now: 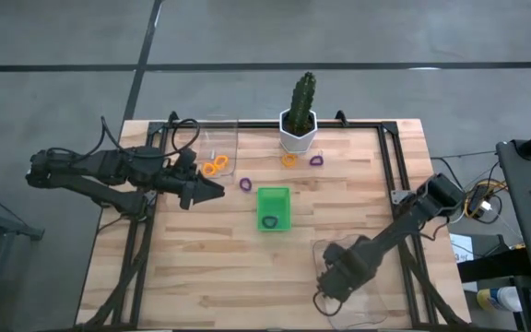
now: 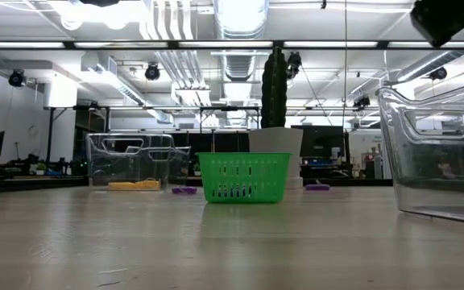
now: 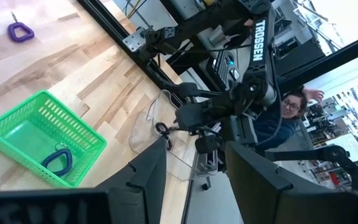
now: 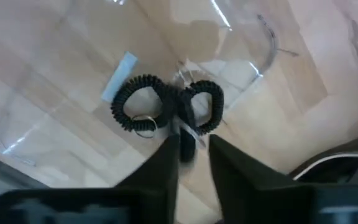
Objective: Sort spring keychains
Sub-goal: Put the black spring keychain into the bottom transparent bin, then put the left purple spring keychain into the green bin
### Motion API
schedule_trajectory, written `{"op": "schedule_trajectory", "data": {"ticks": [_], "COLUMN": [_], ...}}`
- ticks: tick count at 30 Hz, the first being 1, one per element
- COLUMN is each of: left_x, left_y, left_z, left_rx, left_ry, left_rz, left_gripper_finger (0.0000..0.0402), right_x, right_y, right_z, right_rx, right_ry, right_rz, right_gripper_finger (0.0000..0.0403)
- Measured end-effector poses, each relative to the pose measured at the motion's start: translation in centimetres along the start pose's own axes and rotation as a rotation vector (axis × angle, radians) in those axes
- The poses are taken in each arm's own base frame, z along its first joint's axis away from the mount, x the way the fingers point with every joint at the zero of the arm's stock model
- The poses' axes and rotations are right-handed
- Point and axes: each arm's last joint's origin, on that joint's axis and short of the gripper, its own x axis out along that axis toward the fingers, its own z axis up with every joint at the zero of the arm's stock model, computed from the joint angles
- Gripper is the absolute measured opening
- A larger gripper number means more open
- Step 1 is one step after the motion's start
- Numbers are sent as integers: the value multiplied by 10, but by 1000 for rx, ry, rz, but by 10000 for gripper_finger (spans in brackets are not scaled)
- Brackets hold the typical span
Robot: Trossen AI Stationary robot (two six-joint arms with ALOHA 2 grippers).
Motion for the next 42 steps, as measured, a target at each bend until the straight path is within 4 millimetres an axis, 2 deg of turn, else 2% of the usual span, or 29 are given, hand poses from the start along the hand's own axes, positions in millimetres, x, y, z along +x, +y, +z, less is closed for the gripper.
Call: {"op": "schedule_trajectory", "data": {"ticks": [6,10,16,19,23,27,32,35,42], "left_x": [-1,-1,-1,1,7,23,46,61,96], "left_y": [0,0,0,1,2,0,11,17,49], "left_z": [0,-1,-1,-2,-4,-17,-28,-33,-51], "left_rx": [29,75,200,258,296,406,416,572,841], "left_ry": [8,9,14,20,46,171,301,341,563], "left_rz": [-3,-1,-1,3,10,-31,33,65,253], "left_gripper_finger": [158,158,158,158,158,158,158,158,158], "right_x": [-13,-34,-73,-93,-119,-140,-155,-162,-171], "right_y": [3,7,-3,-11,-30,-57,-90,-104,-112], "right_z": [6,8,17,31,55,73,84,87,86], "right_rx": [-43,-100,-178,-180,-150,-145,-117,-112,-114], "right_ry": [28,15,-88,-158,-245,-334,-439,-503,-609], "right_rz": [50,97,57,102,193,244,231,213,187], "right_gripper_finger": [199,231,231,225,220,219,219,219,219]}}
